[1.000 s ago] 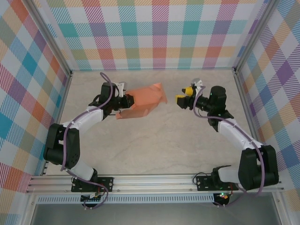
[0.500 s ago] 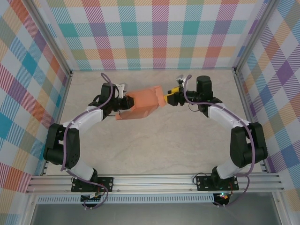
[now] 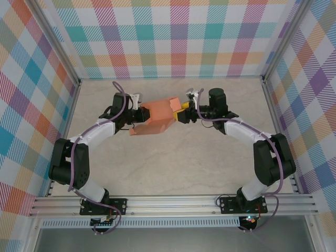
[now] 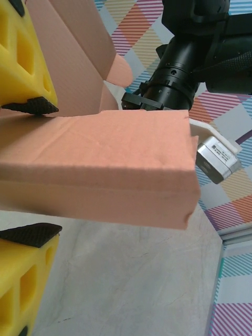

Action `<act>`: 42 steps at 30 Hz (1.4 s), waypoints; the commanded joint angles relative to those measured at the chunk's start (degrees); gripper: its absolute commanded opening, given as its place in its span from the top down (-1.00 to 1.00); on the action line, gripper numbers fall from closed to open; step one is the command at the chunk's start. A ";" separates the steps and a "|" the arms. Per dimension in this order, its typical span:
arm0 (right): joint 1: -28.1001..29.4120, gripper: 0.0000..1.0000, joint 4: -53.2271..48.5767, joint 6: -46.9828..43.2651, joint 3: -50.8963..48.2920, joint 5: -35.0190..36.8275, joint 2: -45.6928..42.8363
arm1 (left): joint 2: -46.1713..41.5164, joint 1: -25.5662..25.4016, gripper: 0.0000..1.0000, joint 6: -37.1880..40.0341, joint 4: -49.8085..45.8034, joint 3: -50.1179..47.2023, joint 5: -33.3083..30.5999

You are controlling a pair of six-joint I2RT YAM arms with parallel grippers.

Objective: Fold the paper box

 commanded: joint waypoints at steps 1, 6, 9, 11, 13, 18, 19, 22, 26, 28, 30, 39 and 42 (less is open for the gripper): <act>0.95 -0.15 4.19 0.66 -1.37 1.83 0.87 | -1.05 -0.38 1.00 -0.09 0.76 1.69 1.83; 2.30 -0.04 5.97 1.01 -2.39 6.91 1.44 | -1.09 -0.47 1.00 0.68 0.32 1.86 1.42; 3.31 -0.01 5.77 0.67 -2.24 8.31 1.87 | -1.28 -0.56 1.00 1.32 -0.01 1.99 0.81; 4.16 -0.01 4.76 0.33 -1.63 8.19 2.21 | -1.49 -0.70 1.00 1.90 -0.59 2.28 -0.10; 5.23 -0.02 3.89 -0.25 -1.22 8.05 2.13 | -1.77 -0.99 1.00 2.55 -1.48 2.52 -1.28; 6.56 -0.02 1.27 1.10 -1.17 14.46 -0.36 | -2.52 -1.08 1.00 3.29 -2.74 2.41 -3.38; 6.55 -0.03 0.45 1.81 -1.17 16.42 -1.02 | -2.59 -1.08 1.00 3.36 -2.80 2.25 -3.68; 6.55 -0.10 -1.35 1.28 -1.43 16.24 -3.02 | -2.81 -1.08 1.00 3.82 -2.82 1.78 -4.29; 5.02 -0.32 -1.38 3.67 -1.44 7.62 -4.20 | -2.84 -1.00 1.00 4.46 -2.72 1.66 -4.07; 3.65 -0.28 -0.95 6.14 -1.19 3.45 -4.51 | -3.15 -0.83 1.00 5.65 -3.56 2.15 -3.40; 3.03 -0.28 -1.86 5.98 -1.00 1.72 -5.18 | -3.55 -0.58 1.00 6.67 -4.77 2.80 -3.18; -2.80 -0.40 3.31 9.40 -5.26 -3.11 -9.99 | -4.56 0.39 1.00 7.19 -6.84 3.70 -1.97; -4.16 -0.42 4.24 9.62 -6.56 -5.26 -11.85 | -4.42 0.59 1.00 7.23 -7.30 4.14 -1.68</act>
